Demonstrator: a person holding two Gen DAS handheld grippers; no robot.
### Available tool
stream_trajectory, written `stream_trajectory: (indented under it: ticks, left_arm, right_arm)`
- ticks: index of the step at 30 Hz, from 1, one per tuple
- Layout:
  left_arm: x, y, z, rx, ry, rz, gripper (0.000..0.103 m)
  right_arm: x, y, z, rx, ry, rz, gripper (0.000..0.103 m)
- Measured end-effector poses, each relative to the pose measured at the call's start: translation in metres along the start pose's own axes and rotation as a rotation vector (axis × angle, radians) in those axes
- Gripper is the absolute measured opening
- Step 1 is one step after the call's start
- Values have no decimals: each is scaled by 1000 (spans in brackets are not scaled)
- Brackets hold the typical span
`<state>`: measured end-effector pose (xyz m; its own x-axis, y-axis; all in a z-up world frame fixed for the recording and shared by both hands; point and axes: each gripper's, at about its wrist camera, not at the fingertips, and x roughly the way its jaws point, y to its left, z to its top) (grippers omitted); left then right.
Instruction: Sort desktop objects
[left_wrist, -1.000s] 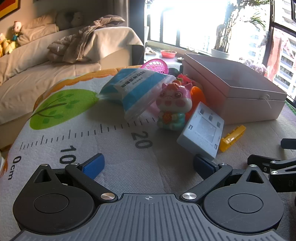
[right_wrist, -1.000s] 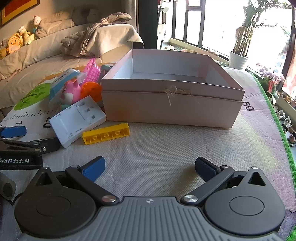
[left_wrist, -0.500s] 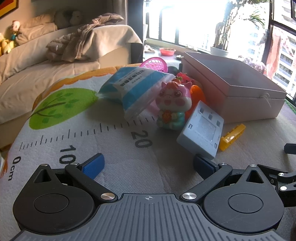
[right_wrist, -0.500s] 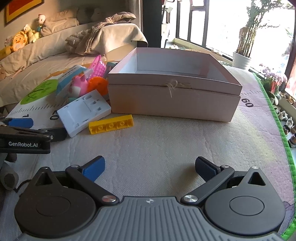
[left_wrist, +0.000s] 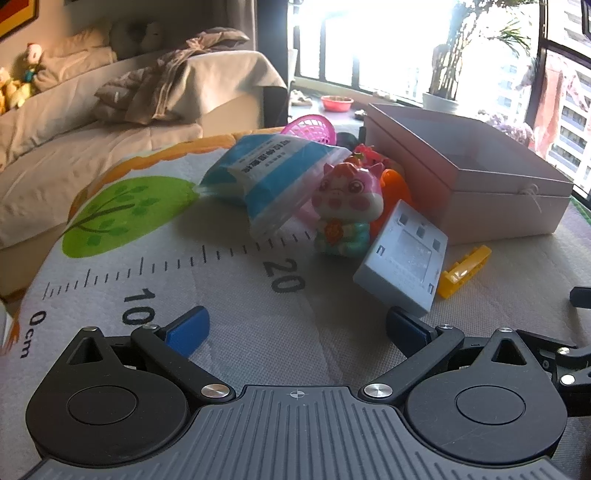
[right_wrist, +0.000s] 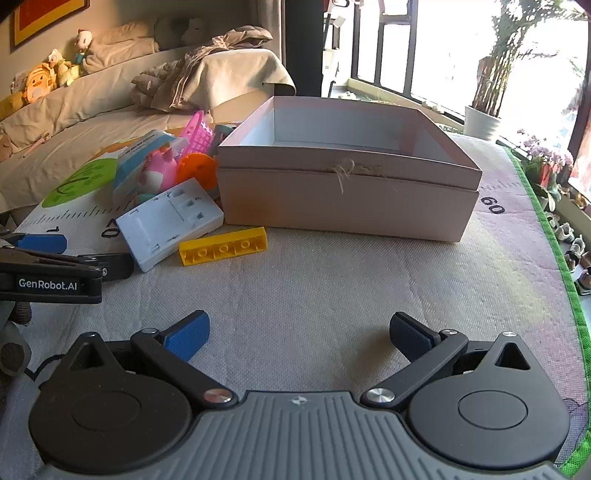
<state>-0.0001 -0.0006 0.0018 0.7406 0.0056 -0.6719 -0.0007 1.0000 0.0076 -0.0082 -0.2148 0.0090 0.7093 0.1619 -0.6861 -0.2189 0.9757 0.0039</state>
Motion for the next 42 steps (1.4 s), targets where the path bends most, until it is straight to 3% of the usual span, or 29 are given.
stream_trajectory:
  ticks: [6, 13, 24, 28, 31, 33, 38, 42]
  left_arm:
    - [-4, -2, 1, 8, 22, -18, 103]
    - [-9, -11, 13, 3, 38, -61, 103]
    - [-24, -1, 21, 30, -3, -79, 103]
    - [-13, -15, 32, 70, -4, -127, 103]
    - [-5, -34, 32, 169, -23, -137, 103]
    - [2, -40, 31, 225, -28, -120, 103]
    - [17, -31, 33, 205, 29, -68, 103]
    - [14, -20, 32, 206, 29, -36, 103]
  right_arm:
    - [-11, -6, -9, -34, 2, 53, 103]
    - [-22, -17, -12, -9, -25, -22, 103]
    - [-18, -22, 12, 9, -44, -19, 103]
    - [-8, -26, 21, 34, -59, -73, 103]
    - [-16, -33, 35, 18, -176, -200, 103]
    - [-20, -46, 51, 41, -219, -233, 103]
    - [8, -82, 82, 155, -194, -231, 103]
    - [41, -91, 95, 251, -139, -130, 103]
